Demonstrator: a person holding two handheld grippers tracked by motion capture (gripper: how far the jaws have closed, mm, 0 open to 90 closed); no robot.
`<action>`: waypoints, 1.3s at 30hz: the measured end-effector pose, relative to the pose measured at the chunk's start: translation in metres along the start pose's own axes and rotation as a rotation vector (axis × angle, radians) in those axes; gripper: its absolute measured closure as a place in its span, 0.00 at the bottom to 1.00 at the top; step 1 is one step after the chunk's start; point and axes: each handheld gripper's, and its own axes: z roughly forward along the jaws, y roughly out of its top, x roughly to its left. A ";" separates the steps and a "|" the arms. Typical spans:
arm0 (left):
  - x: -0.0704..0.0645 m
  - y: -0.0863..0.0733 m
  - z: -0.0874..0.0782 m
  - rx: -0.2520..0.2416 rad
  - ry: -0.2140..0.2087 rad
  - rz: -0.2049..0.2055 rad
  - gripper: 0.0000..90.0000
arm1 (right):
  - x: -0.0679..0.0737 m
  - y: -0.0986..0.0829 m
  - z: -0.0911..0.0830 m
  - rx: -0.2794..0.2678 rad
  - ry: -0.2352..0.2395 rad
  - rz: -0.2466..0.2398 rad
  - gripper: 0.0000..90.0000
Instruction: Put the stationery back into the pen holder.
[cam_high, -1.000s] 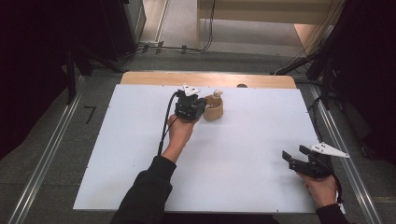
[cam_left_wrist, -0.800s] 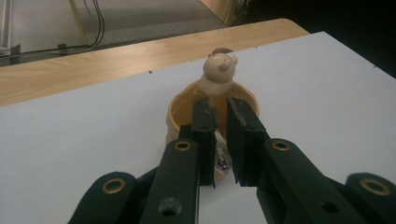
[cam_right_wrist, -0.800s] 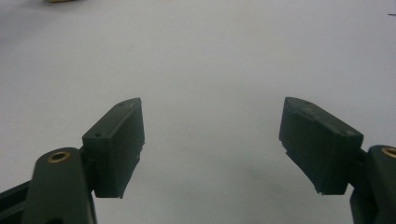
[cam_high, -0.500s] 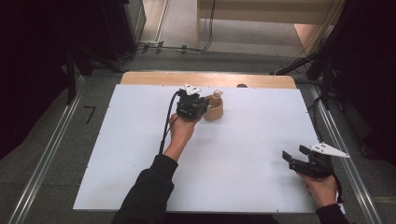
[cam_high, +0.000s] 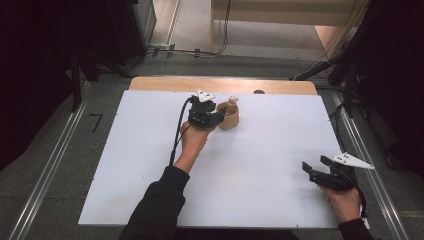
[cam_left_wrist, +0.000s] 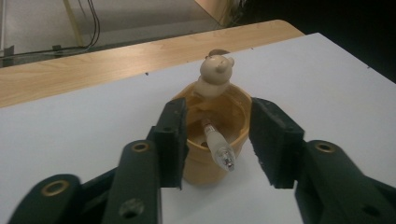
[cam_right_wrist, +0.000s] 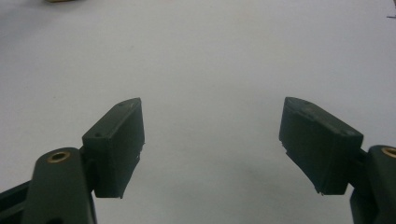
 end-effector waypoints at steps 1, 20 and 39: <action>0.000 0.000 0.000 0.002 0.000 -0.002 0.57 | 0.000 0.000 0.000 -0.001 0.001 -0.001 0.23; 0.003 -0.009 -0.005 0.042 0.034 -0.049 0.22 | 0.001 0.000 0.000 -0.002 -0.005 -0.006 0.23; 0.009 -0.023 -0.027 0.044 0.059 -0.044 0.16 | 0.002 -0.001 -0.001 -0.002 -0.007 -0.009 0.23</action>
